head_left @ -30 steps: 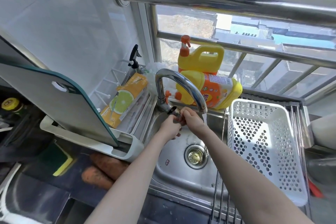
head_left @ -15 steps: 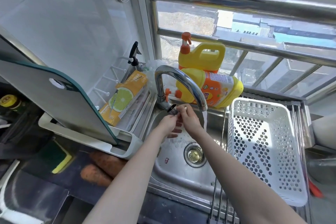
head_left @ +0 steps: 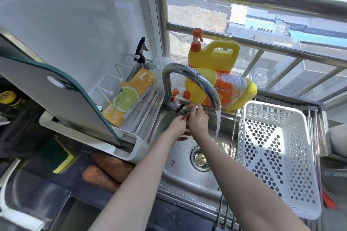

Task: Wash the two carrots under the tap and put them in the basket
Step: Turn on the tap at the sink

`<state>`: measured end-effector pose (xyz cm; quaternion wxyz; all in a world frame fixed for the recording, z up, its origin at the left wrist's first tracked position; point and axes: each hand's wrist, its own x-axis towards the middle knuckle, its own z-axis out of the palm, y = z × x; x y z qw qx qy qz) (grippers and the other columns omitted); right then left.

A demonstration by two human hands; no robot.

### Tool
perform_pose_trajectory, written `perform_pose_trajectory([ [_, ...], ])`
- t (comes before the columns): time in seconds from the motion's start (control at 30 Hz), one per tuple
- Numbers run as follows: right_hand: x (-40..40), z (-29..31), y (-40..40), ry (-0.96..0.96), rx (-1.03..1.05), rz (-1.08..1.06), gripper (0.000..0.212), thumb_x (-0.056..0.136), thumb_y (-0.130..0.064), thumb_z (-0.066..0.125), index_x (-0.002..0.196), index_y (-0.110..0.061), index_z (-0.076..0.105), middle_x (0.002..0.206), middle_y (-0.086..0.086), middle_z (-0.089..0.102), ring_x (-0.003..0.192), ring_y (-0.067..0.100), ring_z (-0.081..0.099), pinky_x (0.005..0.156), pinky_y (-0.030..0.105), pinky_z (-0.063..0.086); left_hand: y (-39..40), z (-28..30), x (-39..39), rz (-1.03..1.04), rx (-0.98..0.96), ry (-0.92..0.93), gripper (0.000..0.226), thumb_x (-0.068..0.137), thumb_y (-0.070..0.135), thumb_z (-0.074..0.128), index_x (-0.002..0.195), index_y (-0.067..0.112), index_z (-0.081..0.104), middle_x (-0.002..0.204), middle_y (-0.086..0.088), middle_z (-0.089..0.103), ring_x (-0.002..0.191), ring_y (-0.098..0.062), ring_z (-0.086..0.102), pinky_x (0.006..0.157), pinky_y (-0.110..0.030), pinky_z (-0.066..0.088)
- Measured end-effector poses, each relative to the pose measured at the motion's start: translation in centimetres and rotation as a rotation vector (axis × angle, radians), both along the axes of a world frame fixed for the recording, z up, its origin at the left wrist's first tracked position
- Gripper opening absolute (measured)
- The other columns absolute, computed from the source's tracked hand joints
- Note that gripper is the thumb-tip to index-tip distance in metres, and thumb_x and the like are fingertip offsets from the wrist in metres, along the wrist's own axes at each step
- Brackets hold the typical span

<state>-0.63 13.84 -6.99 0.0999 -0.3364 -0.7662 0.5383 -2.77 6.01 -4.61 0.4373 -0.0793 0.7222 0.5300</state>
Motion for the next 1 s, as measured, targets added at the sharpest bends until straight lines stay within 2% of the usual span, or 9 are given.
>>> perform_pose_trajectory([
  [0.07, -0.1, 0.3, -0.1, -0.001, -0.014, -0.013, 0.033, 0.104, -0.025, 0.039, 0.102, 0.000, 0.061, 0.085, 0.017, 0.066, 0.080, 0.028, 0.061, 0.069, 0.036, 0.046, 0.0, 0.0, -0.2, 0.021, 0.003, -0.010, 0.037, 0.105, 0.026, 0.028, 0.133, 0.018, 0.050, 0.109, -0.007, 0.064, 0.081, -0.016, 0.059, 0.061, -0.027, 0.046],
  [0.17, -0.6, 1.0, 0.6, -0.042, -0.036, 0.008, 0.035, 0.102, -0.022, 0.039, 0.096, 0.004, 0.062, 0.087, 0.018, 0.064, 0.078, 0.023, 0.055, 0.060, 0.024, 0.038, 0.4, -0.4, -0.5, 0.115, 0.018, -0.067, 0.037, 0.105, 0.031, 0.030, 0.123, 0.013, 0.057, 0.103, -0.005, 0.063, 0.086, -0.018, 0.060, 0.063, -0.027, 0.047],
  [0.23, -1.2, 1.4, 1.2, -0.078, -0.068, 0.036, 0.034, 0.101, -0.019, 0.037, 0.096, 0.003, 0.063, 0.090, 0.014, 0.063, 0.083, 0.023, 0.055, 0.065, 0.030, 0.039, 0.6, -0.5, -0.6, 0.169, 0.032, -0.115, 0.038, 0.104, 0.034, 0.032, 0.112, 0.012, 0.062, 0.103, -0.006, 0.064, 0.093, -0.021, 0.059, 0.065, -0.028, 0.047],
  [0.3, -1.4, 1.7, 1.4, -0.094, -0.086, 0.039, 0.035, 0.101, -0.017, 0.035, 0.096, 0.002, 0.064, 0.090, 0.008, 0.061, 0.085, 0.022, 0.054, 0.072, 0.028, 0.036, 0.8, -0.8, -0.7, 0.177, 0.036, -0.146, 0.036, 0.104, 0.035, 0.034, 0.095, 0.014, 0.062, 0.094, -0.004, 0.065, 0.086, -0.019, 0.059, 0.066, -0.029, 0.047],
  [0.4, -1.4, 1.6, 0.8, -0.111, -0.052, -0.012, 0.037, 0.102, -0.013, 0.033, 0.099, 0.004, 0.065, 0.094, 0.009, 0.060, 0.086, 0.020, 0.050, 0.067, 0.024, 0.028, 0.9, -0.6, -0.4, 0.195, 0.050, -0.161, 0.035, 0.103, 0.035, 0.037, 0.085, 0.017, 0.060, 0.082, -0.001, 0.064, 0.078, -0.016, 0.059, 0.079, -0.033, 0.048],
  [0.53, -0.8, 1.5, 0.8, -0.115, -0.141, -0.039, 0.036, 0.100, -0.014, 0.033, 0.103, 0.000, 0.065, 0.108, 0.015, 0.066, 0.099, 0.027, 0.059, 0.084, 0.034, 0.047, 0.7, -0.5, -0.3, 0.198, 0.063, -0.174, 0.037, 0.103, 0.035, 0.036, 0.084, 0.017, 0.062, 0.083, -0.002, 0.066, 0.079, -0.017, 0.060, 0.075, -0.030, 0.048],
  [0.7, -0.4, 1.6, 0.9, -0.146, -0.128, 0.003, 0.035, 0.100, -0.015, 0.031, 0.105, -0.002, 0.063, 0.107, 0.016, 0.066, 0.099, 0.029, 0.060, 0.090, 0.041, 0.049, 0.4, -0.3, 0.0, 0.174, 0.053, -0.185, 0.035, 0.102, 0.038, 0.040, 0.089, 0.017, 0.065, 0.087, -0.004, 0.068, 0.082, -0.018, 0.063, 0.067, -0.028, 0.047],
  [0.9, -0.4, 1.6, 1.1, -0.161, -0.148, 0.056, 0.035, 0.101, -0.017, 0.031, 0.107, -0.004, 0.062, 0.099, 0.009, 0.063, 0.088, 0.022, 0.057, 0.074, 0.030, 0.043, 0.1, 0.2, 0.1, 0.126, 0.042, -0.159, 0.035, 0.101, 0.041, 0.040, 0.096, 0.017, 0.065, 0.087, -0.001, 0.069, 0.083, -0.017, 0.064, 0.066, -0.027, 0.048],
  [1.0, 0.5, 2.0, 1.0, -0.109, -0.290, 0.077, 0.031, 0.103, -0.024, 0.033, 0.108, -0.005, 0.057, 0.084, 0.010, 0.063, 0.073, 0.020, 0.059, 0.064, 0.028, 0.046, -0.8, 0.1, 0.5, 0.076, 0.006, -0.132, 0.034, 0.100, 0.044, 0.041, 0.102, 0.018, 0.064, 0.089, -0.001, 0.067, 0.081, -0.016, 0.063, 0.068, -0.028, 0.048],
])
